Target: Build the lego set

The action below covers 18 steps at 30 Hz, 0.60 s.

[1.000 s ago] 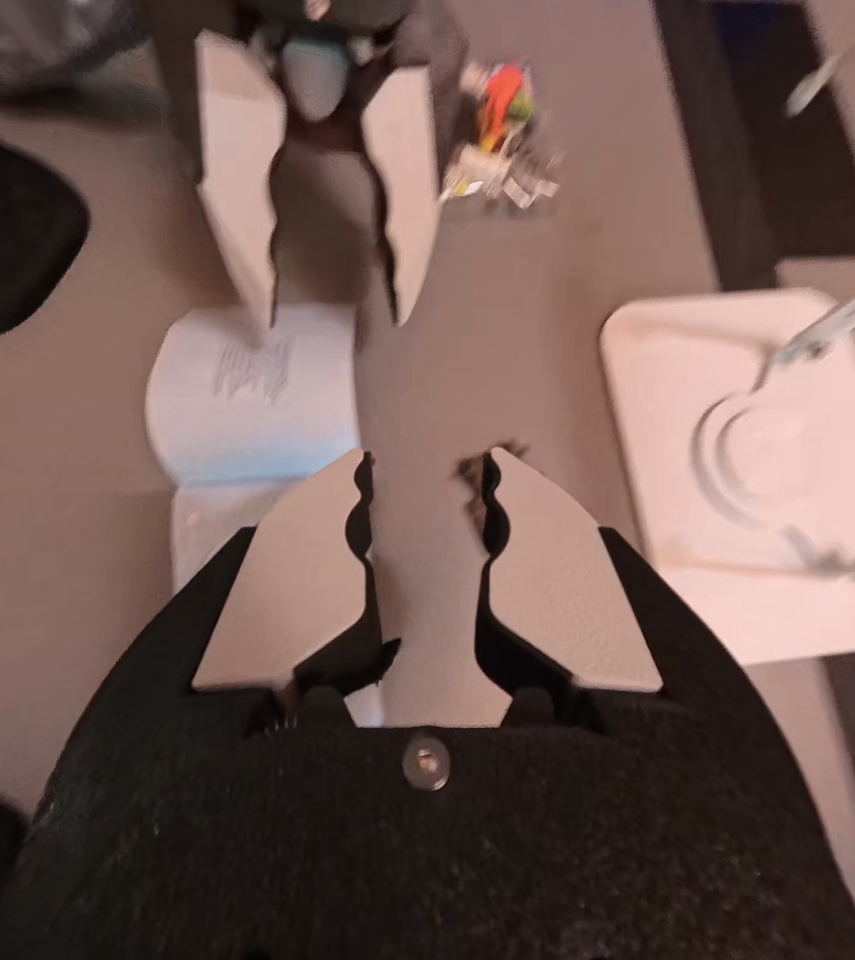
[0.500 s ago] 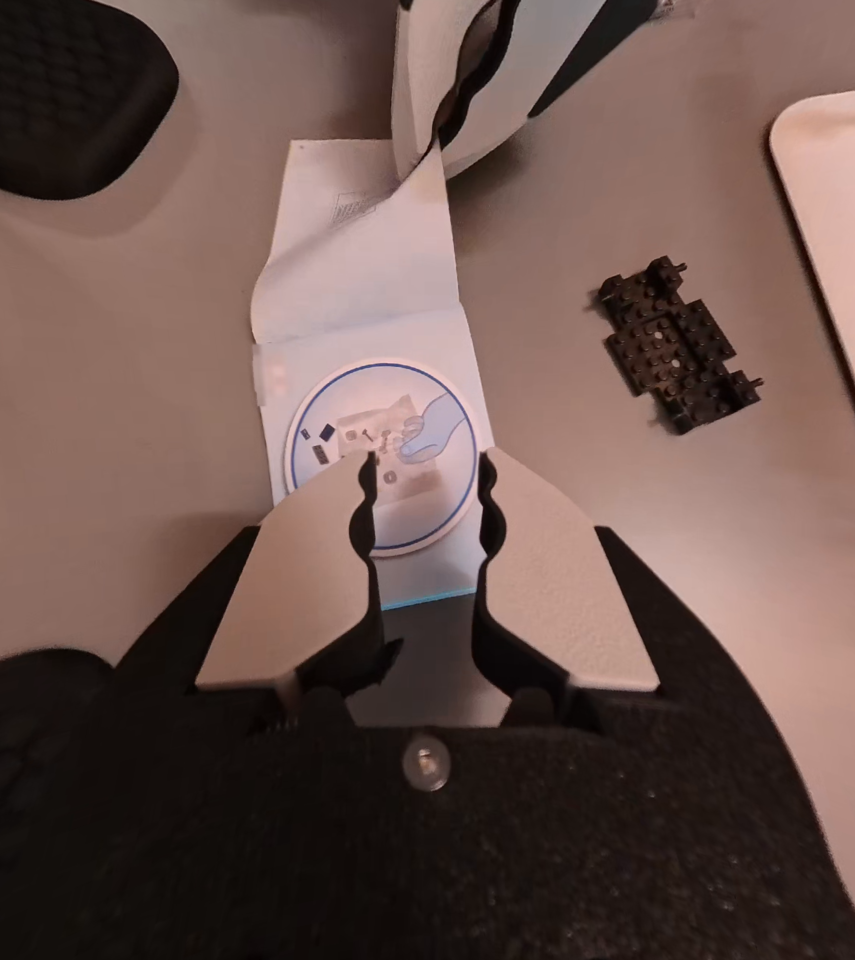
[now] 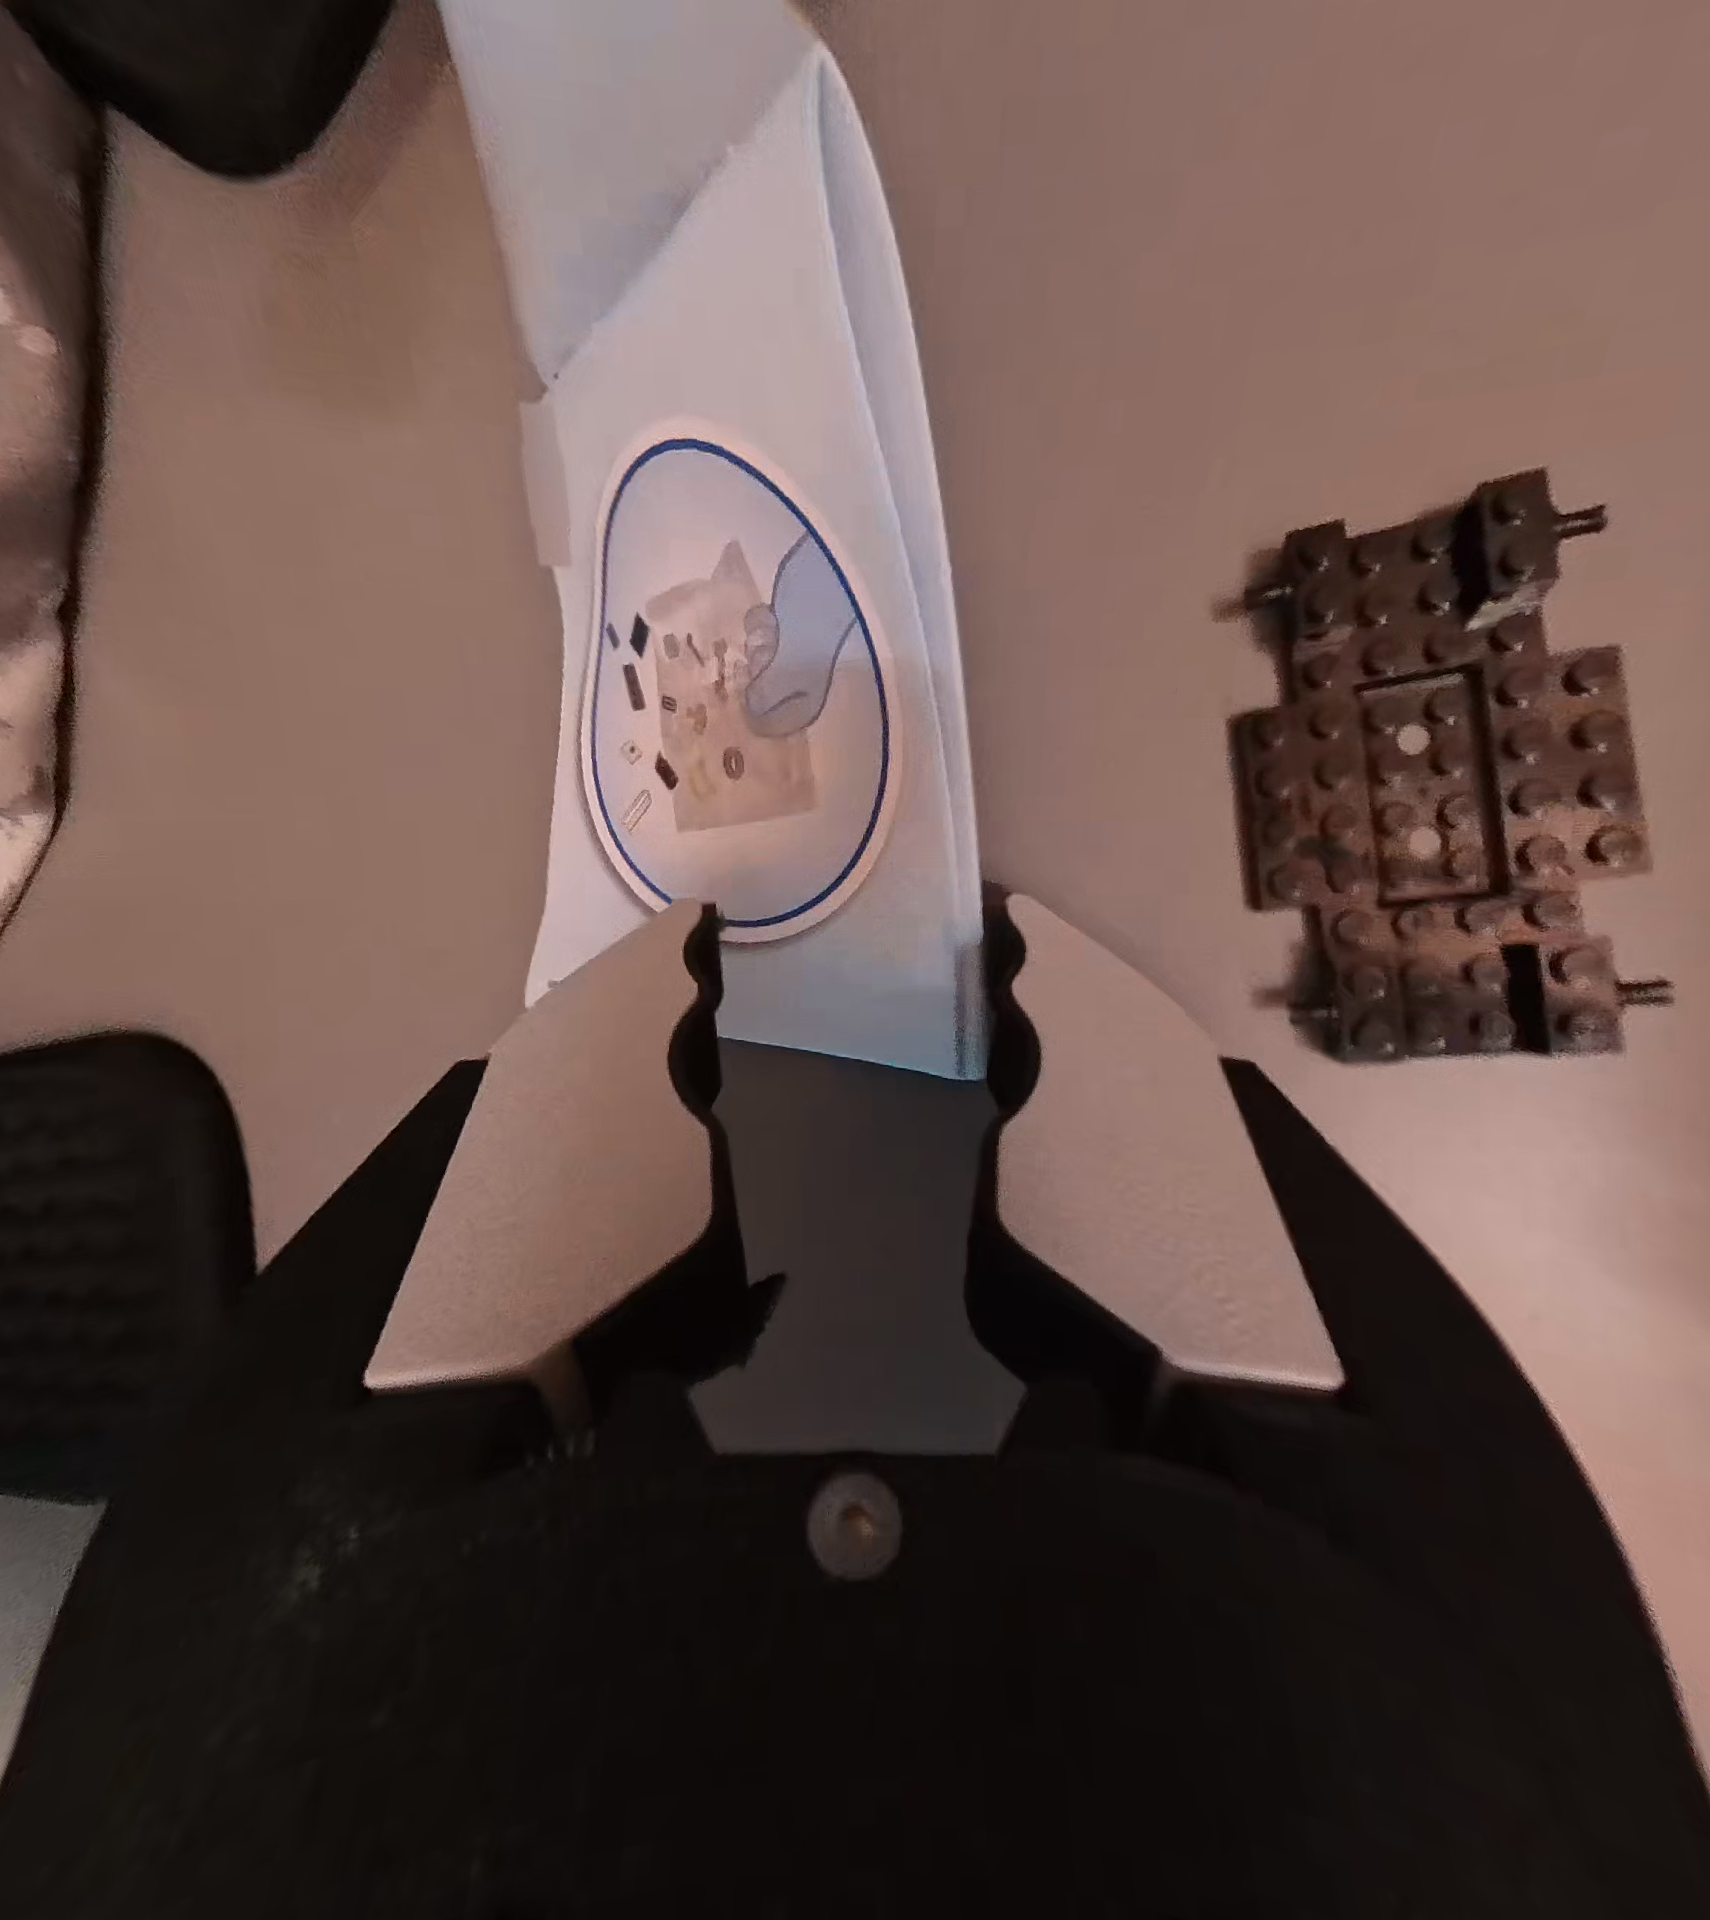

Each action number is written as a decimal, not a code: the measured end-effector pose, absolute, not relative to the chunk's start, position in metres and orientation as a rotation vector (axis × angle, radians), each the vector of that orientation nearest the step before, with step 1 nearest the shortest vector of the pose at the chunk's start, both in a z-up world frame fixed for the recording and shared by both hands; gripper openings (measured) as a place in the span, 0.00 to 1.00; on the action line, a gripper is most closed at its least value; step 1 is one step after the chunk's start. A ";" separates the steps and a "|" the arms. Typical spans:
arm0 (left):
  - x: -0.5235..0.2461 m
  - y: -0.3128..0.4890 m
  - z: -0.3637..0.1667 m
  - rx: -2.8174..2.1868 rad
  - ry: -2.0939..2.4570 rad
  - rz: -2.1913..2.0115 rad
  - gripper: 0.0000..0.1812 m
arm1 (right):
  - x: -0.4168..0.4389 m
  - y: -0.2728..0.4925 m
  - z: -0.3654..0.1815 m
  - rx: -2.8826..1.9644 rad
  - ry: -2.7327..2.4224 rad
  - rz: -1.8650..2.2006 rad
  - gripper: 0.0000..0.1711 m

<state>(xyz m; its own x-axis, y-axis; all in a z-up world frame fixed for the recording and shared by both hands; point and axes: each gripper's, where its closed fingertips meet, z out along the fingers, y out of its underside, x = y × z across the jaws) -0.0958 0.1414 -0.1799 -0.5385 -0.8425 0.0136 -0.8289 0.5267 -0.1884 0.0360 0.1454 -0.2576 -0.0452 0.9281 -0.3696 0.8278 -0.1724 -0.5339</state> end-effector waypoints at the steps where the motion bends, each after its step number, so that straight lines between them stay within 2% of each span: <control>1: -0.097 0.140 -0.177 -1.434 2.667 -0.252 0.00 | 0.033 0.144 -0.257 -2.060 -1.915 1.047 0.26; 2: -0.097 0.139 -0.175 -1.410 2.653 -0.239 0.00 | 0.031 0.142 -0.257 -2.061 -1.912 1.076 0.22; 4: -0.099 0.138 -0.172 -1.403 2.626 -0.238 0.00 | 0.028 0.135 -0.253 -2.050 -1.917 1.153 0.03; 5: -0.100 0.138 -0.171 -1.419 2.605 -0.245 0.00 | 0.028 0.130 -0.249 -2.054 -1.914 1.194 0.01; 10: -0.111 0.149 -0.163 -1.514 2.460 -0.304 0.00 | 0.044 0.125 -0.220 -2.077 -1.860 1.145 0.01; 18: -0.099 0.219 -0.104 -1.600 2.235 -0.310 0.00 | 0.068 0.182 -0.103 -2.168 -1.800 0.659 0.01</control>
<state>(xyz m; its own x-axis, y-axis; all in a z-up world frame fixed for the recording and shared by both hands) -0.0991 0.2193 -0.1038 -0.2848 -0.9432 -0.1713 -0.8611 0.3302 -0.3867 0.0684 0.1823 -0.1033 0.1361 0.9736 -0.1833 0.8620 -0.2076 -0.4624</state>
